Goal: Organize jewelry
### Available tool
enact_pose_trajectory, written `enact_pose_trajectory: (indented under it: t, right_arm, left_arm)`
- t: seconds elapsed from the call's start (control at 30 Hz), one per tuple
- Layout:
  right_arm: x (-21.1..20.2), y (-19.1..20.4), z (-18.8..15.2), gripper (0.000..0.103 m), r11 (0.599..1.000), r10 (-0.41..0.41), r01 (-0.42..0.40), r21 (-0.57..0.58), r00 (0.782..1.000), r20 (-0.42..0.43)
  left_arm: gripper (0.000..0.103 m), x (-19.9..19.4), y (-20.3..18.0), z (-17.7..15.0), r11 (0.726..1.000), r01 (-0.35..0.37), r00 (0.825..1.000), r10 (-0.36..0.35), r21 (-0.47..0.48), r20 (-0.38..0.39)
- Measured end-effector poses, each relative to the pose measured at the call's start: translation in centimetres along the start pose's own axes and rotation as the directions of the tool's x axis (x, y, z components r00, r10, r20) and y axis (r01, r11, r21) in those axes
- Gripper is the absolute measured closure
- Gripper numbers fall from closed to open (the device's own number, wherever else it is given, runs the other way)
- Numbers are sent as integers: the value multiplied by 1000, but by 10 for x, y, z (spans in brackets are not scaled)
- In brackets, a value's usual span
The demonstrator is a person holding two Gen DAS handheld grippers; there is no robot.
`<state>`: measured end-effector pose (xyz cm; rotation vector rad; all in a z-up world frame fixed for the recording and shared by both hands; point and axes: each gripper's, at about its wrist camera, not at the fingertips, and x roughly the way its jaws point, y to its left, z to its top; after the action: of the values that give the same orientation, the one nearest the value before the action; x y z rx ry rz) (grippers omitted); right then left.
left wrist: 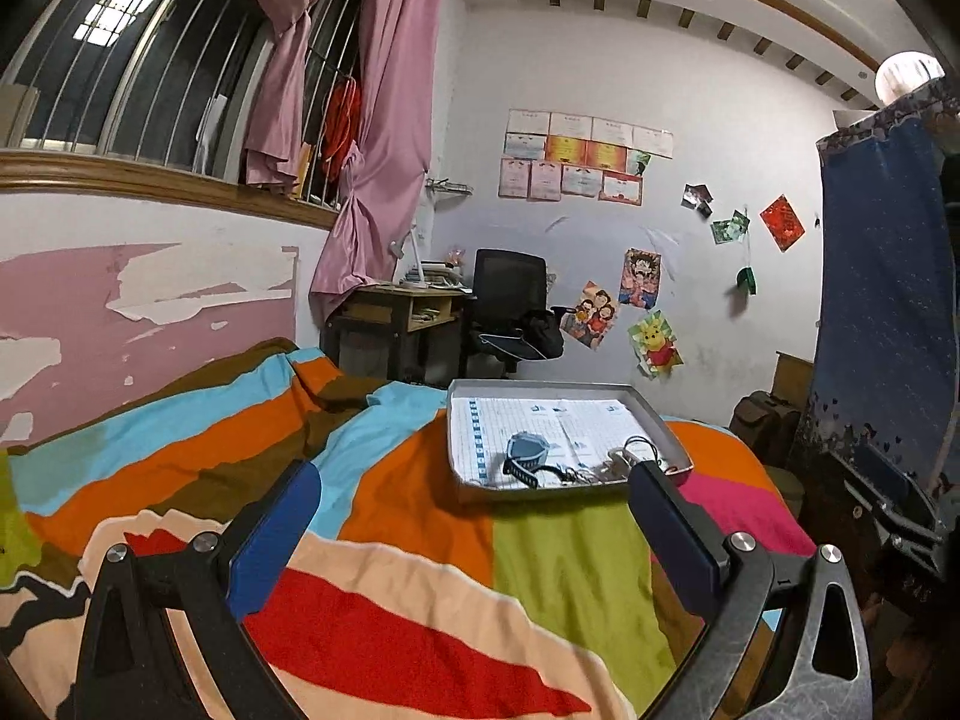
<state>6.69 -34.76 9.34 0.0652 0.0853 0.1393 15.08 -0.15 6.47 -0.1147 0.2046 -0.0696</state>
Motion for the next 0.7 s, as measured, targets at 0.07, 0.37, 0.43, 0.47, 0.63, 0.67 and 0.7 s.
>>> enact_pose_trajectory:
  t: [0.07, 0.37, 0.43, 0.47, 0.63, 0.67, 0.7]
  right_arm:
    - [-4, 0, -4, 1, 1000, -6, 5, -6, 1000, -14]
    - [-1, -3, -7, 1, 1000, -12, 12, -5, 999, -33]
    - [0, -3, -7, 1, 1000, -10, 10, -1, 999, -36]
    - [0, -4, -7, 1, 1000, -11, 11, 2, 999, -37]
    - [4, -4, -8, 1, 1000, -11, 11, 5, 999, -40]
    - [4, -4, -8, 1, 1000, -10, 11, 5, 999, -41]
    - [4, -4, -8, 1, 1000, -11, 11, 4, 999, -41]
  left_arm:
    - [0, -4, 1, -5, 1000, -2, 1000, 2, 2, -3]
    - [0, -5, 4, -15, 1000, -8, 1000, 9, 4, -16]
    - [0, -5, 4, -16, 1000, -9, 1000, 9, 2, -17]
    - [0, -5, 3, -17, 1000, -11, 1000, 11, 3, -19]
    - [0, -5, 3, -18, 1000, -11, 1000, 11, 3, -19]
    - [0, -5, 3, -18, 1000, -11, 1000, 11, 4, -19]
    - [0, -4, 3, -18, 1000, -11, 1000, 11, 5, -20]
